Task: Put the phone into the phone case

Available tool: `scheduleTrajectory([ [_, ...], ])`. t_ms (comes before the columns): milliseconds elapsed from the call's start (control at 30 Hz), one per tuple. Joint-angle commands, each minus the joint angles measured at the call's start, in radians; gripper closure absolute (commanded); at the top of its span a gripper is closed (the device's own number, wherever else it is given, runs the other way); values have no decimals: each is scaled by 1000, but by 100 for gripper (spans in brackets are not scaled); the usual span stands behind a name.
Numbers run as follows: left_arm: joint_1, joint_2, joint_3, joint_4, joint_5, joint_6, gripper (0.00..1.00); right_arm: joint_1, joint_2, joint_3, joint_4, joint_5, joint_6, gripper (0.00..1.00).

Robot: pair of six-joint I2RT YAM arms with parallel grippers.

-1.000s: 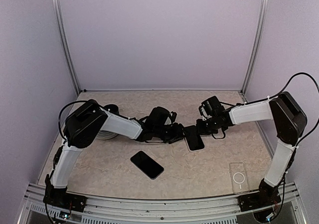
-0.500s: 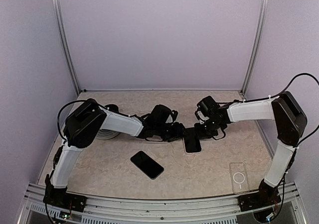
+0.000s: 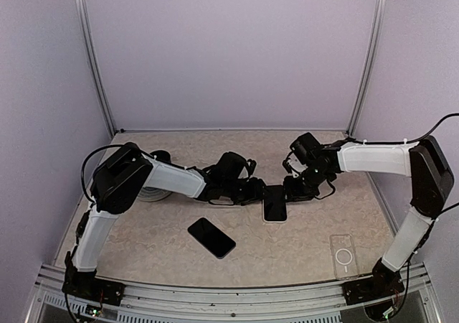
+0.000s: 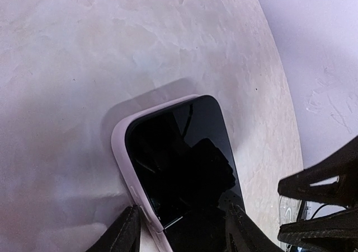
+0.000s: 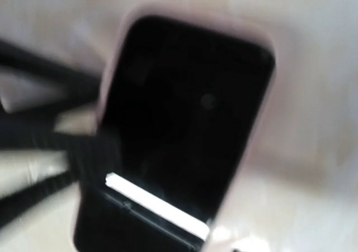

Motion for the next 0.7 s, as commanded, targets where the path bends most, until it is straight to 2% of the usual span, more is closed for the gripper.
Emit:
scheduleTrajectory([
  [0,-15,30,-60,-170,-18,15,48,-7,-71,-125,2,-88,53,68],
  [100,-22,28,-69,-170,-13,15,48,-7,-70,-161,47,-149,57,74],
  [233,-20,13,-83,-169,-20,15,48,-11,-51,-180,80,-150,57,83],
  [500,-21,14,-81,-167,-16,13,48,-24,3,-202,117,-146,34,91],
  [667,-21,34,-60,-181,-5,14,49,-20,31,-204,109,-121,23,100],
])
